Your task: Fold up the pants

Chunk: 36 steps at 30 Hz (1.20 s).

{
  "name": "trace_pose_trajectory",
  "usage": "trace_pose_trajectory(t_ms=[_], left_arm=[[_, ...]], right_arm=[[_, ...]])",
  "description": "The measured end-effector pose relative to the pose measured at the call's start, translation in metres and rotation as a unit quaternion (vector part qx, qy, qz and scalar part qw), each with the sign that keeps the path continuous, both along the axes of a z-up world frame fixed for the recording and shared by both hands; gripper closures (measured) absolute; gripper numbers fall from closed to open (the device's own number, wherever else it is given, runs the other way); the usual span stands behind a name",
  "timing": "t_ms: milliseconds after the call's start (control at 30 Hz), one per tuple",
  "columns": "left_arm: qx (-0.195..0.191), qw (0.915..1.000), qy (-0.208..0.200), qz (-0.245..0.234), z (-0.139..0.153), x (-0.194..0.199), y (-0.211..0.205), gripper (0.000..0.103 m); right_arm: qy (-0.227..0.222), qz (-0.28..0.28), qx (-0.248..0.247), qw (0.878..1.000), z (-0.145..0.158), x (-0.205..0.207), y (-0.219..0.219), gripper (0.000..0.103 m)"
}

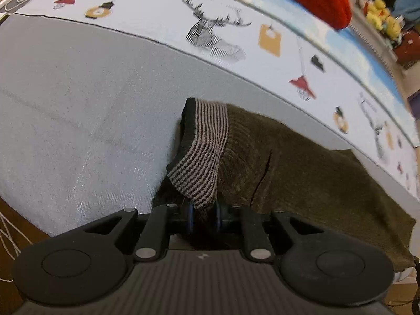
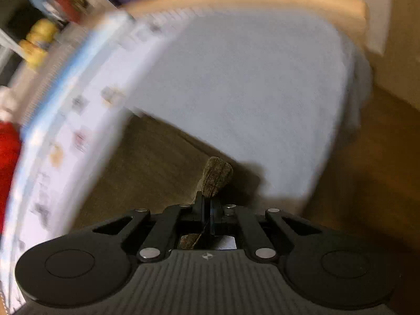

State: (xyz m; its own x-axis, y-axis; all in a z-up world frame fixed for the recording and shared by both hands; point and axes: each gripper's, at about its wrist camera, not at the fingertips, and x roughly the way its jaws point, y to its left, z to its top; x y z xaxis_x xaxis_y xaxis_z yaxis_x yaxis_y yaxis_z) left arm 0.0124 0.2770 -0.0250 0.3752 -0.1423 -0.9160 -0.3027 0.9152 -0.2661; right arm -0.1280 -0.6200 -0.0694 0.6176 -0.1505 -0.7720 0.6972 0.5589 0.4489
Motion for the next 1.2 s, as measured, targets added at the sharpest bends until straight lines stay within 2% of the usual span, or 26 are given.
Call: trace_pose_trajectory(t_ms=[33,67,100,133,200,267,300,367,433,467,500,567,700,767,800,833,867,900,1033,1133,1167,1200], left_arm=[[0.002,1.0,0.004,-0.001,-0.001,0.0,0.0,0.086],[0.007,0.9999,0.012,-0.004,-0.004,0.0,0.001,0.086],[0.014,0.9996,0.024,-0.007,-0.009,0.001,0.001,0.086],[0.014,0.9994,0.031,-0.009,-0.012,0.002,0.002,0.086],[0.01,0.9991,0.039,-0.011,-0.015,0.004,0.0,0.082],[0.019,0.9984,0.053,-0.003,-0.016,0.006,0.002,0.069],[0.031,0.9978,0.058,0.0,-0.016,0.006,0.003,0.066],[0.061,0.997,0.045,0.013,-0.008,0.005,0.006,0.058],[0.106,0.994,0.007,0.024,0.008,0.004,0.004,0.058],[0.129,0.9913,-0.014,0.02,0.016,0.005,-0.001,0.058],[0.142,0.9892,-0.037,0.01,0.023,0.006,-0.006,0.058],[0.121,0.9902,-0.063,-0.027,0.027,0.011,-0.02,0.058],[0.109,0.9868,-0.057,-0.105,0.017,0.024,-0.05,0.058],[0.117,0.9838,-0.026,-0.133,0.003,0.027,-0.057,0.058],[0.129,0.9815,0.012,-0.141,-0.014,0.031,-0.06,0.059],[0.142,0.9771,0.053,-0.149,-0.029,0.032,-0.059,0.065],[0.153,0.9732,0.069,-0.157,-0.036,0.033,-0.059,0.069],[0.157,0.9724,0.062,-0.161,-0.035,0.033,-0.061,0.069],[0.139,0.9813,0.013,-0.132,-0.015,0.031,-0.055,0.066],[0.135,0.9848,-0.005,-0.11,-0.007,0.032,-0.053,0.066],[0.136,0.985,-0.008,-0.106,-0.006,0.033,-0.054,0.066],[0.139,0.985,-0.01,-0.102,-0.005,0.034,-0.057,0.066]], right_arm=[[0.022,0.002,-0.014,1.0,-0.001,0.002,0.001,0.101],[0.064,-0.005,-0.009,0.998,-0.011,0.004,0.0,0.101],[0.104,-0.02,0.015,0.994,-0.024,0.003,-0.003,0.101],[0.124,-0.036,0.038,0.991,-0.034,0.002,-0.007,0.101],[0.115,-0.05,0.051,0.991,-0.035,0.001,-0.011,0.1],[0.116,-0.032,0.026,0.992,-0.027,0.009,-0.006,0.098],[0.122,-0.025,0.012,0.992,-0.024,0.013,-0.003,0.096],[0.132,-0.026,-0.026,0.991,-0.014,0.015,0.003,0.076],[0.149,-0.038,-0.088,0.984,-0.002,0.017,0.011,0.062],[0.154,-0.046,-0.119,0.98,0.006,0.02,0.015,0.06],[0.151,-0.053,-0.143,0.977,0.014,0.023,0.018,0.06],[0.131,-0.062,-0.166,0.975,0.022,0.024,0.024,0.06],[0.054,-0.053,-0.185,0.98,0.045,0.035,0.042,0.06],[0.022,-0.034,-0.189,0.981,0.057,0.042,0.049,0.06],[0.009,-0.021,-0.192,0.981,0.063,0.049,0.058,0.06],[-0.002,-0.006,-0.194,0.981,0.067,0.057,0.066,0.06],[-0.013,0.012,-0.196,0.98,0.07,0.065,0.074,0.06],[-0.025,0.032,-0.198,0.979,0.074,0.074,0.085,0.06],[-0.056,0.095,-0.21,0.971,0.085,0.102,0.121,0.062],[-0.078,0.141,-0.216,0.963,0.094,0.119,0.15,0.087],[-0.088,0.157,-0.217,0.959,0.097,0.126,0.161,0.092],[-0.095,0.17,-0.219,0.956,0.098,0.132,0.169,0.092]])
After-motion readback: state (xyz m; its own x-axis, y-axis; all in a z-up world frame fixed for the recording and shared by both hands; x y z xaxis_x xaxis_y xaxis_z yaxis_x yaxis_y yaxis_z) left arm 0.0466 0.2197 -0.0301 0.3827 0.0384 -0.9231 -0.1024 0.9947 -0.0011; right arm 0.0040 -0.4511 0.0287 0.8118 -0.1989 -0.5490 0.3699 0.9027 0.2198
